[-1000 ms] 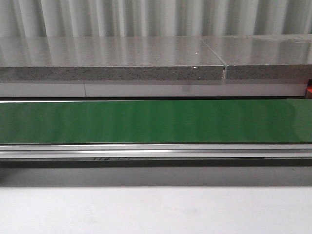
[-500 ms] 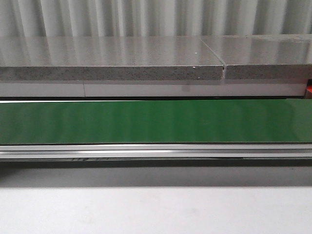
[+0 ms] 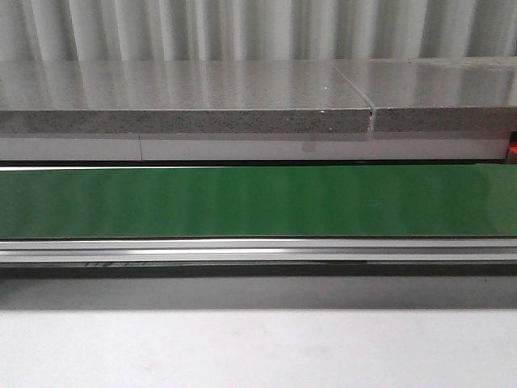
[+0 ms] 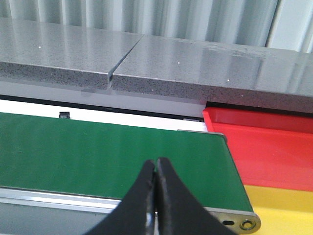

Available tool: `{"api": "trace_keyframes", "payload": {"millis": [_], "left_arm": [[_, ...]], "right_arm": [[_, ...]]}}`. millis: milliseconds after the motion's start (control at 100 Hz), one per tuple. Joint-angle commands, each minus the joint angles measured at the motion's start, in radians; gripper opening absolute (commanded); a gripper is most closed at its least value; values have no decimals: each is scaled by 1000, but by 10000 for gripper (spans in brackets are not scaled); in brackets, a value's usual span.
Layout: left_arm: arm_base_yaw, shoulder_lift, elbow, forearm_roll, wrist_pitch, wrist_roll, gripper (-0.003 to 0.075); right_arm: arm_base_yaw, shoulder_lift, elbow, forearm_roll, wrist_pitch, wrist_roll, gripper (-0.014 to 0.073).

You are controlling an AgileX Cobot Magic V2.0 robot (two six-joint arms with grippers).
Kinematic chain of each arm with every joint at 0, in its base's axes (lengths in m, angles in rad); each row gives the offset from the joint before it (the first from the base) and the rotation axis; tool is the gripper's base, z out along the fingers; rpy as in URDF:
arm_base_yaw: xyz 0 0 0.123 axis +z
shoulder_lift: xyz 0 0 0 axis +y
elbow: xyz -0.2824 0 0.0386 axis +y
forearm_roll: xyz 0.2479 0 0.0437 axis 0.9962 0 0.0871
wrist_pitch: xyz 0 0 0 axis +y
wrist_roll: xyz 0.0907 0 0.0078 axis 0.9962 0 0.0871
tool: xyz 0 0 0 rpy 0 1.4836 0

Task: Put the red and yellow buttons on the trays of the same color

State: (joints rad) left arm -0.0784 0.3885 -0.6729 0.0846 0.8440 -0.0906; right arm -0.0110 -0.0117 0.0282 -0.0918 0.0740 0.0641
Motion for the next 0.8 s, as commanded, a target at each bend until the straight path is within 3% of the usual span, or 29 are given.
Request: {"api": "trace_keyframes", "payload": {"millis": [0, 330, 400, 470, 670, 740, 790], "left_arm": [[-9, 52, -44, -5, -45, -7, -20], [-9, 99, -44, 21, -60, -5, -18], [-9, 99, -42, 21, -56, 2, 13], [-9, 99, -40, 21, -54, 2, 106], [-9, 99, -40, 21, -51, 2, 535], [-9, 99, -40, 21, -51, 2, 610], [-9, 99, -40, 21, -51, 2, 621]], "right_arm": [[-3, 2, -6, -12, -82, -4, -68], [-3, 2, -6, -12, -82, -4, -68], [-3, 2, -6, -12, -82, -4, -68], [-3, 2, -6, -12, -82, -4, -68], [-3, 2, -6, -12, -82, -4, -68], [-3, 2, -6, -12, -82, -4, -68], [-3, 2, -6, -12, -82, -4, -68]]}}
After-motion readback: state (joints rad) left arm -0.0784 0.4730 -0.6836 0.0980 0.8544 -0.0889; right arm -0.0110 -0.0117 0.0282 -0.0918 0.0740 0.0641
